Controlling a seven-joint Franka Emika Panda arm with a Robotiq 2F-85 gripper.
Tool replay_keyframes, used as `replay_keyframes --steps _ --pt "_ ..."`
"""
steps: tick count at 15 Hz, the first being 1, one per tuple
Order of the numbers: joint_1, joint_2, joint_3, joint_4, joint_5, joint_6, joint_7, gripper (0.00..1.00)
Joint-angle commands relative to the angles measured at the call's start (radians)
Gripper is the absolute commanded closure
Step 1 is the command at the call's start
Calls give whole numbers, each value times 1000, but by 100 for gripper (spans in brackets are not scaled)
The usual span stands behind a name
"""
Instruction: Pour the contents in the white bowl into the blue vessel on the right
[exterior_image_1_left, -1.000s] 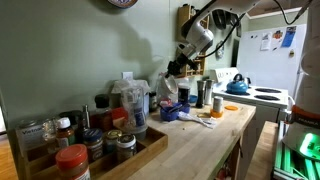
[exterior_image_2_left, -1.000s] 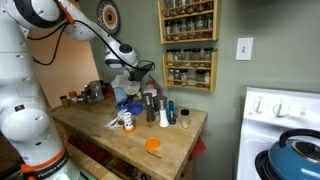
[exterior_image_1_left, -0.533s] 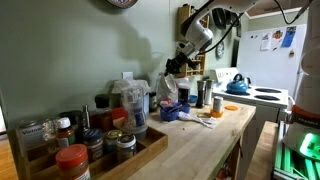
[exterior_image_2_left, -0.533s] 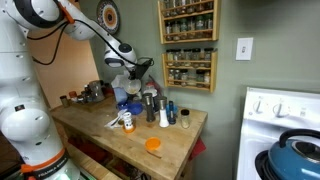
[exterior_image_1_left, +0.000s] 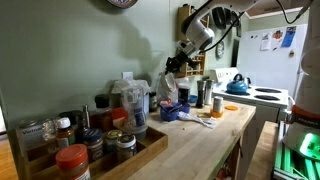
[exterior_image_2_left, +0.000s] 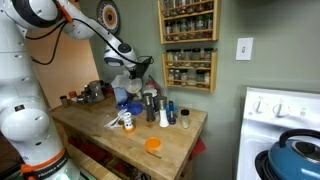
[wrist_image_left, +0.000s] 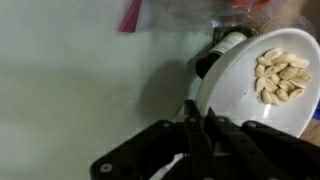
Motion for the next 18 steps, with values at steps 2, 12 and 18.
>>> replay_keyframes --steps 2,12,18 --pt "-16 -61 -6 -30 115 -4 -52 98" --pt "-11 -140 -13 -131 51 -23 -30 98" --pt "-10 -107 -6 -116 68 2 -22 98"
